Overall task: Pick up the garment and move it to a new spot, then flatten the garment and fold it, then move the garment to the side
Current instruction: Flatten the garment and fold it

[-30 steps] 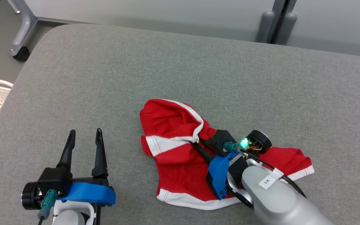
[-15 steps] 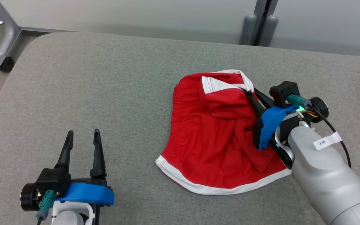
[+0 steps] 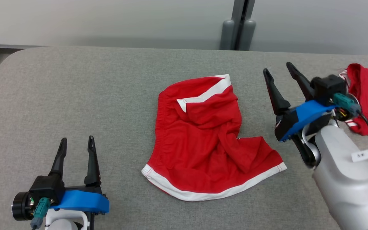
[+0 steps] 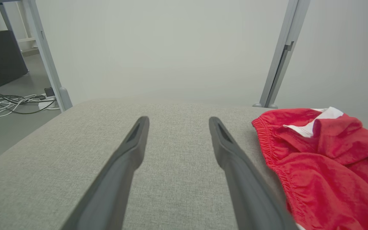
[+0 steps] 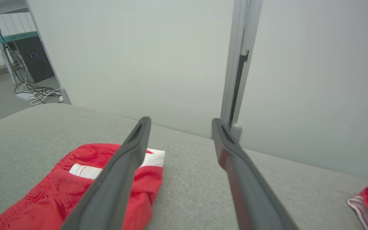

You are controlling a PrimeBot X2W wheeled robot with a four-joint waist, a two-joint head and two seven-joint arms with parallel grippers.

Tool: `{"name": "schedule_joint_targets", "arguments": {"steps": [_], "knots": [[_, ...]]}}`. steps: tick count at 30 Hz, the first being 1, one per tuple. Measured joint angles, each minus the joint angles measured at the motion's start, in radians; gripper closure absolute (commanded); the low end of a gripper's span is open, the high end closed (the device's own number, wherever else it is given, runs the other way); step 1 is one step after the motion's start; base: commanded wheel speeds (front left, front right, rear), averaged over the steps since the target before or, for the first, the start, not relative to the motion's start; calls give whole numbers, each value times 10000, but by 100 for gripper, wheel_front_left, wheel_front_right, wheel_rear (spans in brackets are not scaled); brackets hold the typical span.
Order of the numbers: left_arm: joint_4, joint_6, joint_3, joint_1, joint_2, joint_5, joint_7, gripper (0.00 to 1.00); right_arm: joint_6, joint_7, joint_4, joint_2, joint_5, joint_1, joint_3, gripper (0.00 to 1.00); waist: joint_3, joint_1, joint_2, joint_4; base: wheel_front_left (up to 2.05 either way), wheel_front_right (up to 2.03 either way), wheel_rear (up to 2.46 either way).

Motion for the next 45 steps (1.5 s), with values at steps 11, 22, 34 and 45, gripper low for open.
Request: {"name": "schedule_joint_targets", "arguments": {"steps": [11, 22, 34, 45], "knots": [[40, -79, 174, 331, 176, 253, -2, 0, 0, -8, -4071, 88, -1141, 3853, -2138, 0, -491, -1, 0, -705, 0, 0, 0], [84, -79, 180, 825, 322, 380, 0, 0, 0, -8, -5917, 897, -1802, 6780, -3110, 0, -866, -1, 0, -906, 0, 0, 0], [174, -79, 31, 961, 355, 414, 0, 0, 0, 328, -5791, 1352, -2330, 7754, -2886, 0, -1032, 0, 0, -800, 0, 0, 0], [257, -71, 8, 961, 428, 351, -2, 0, 0, 324, -5603, 1413, -2345, 7729, -2874, 0, -1034, 0, 0, -801, 0, 0, 0]]}}
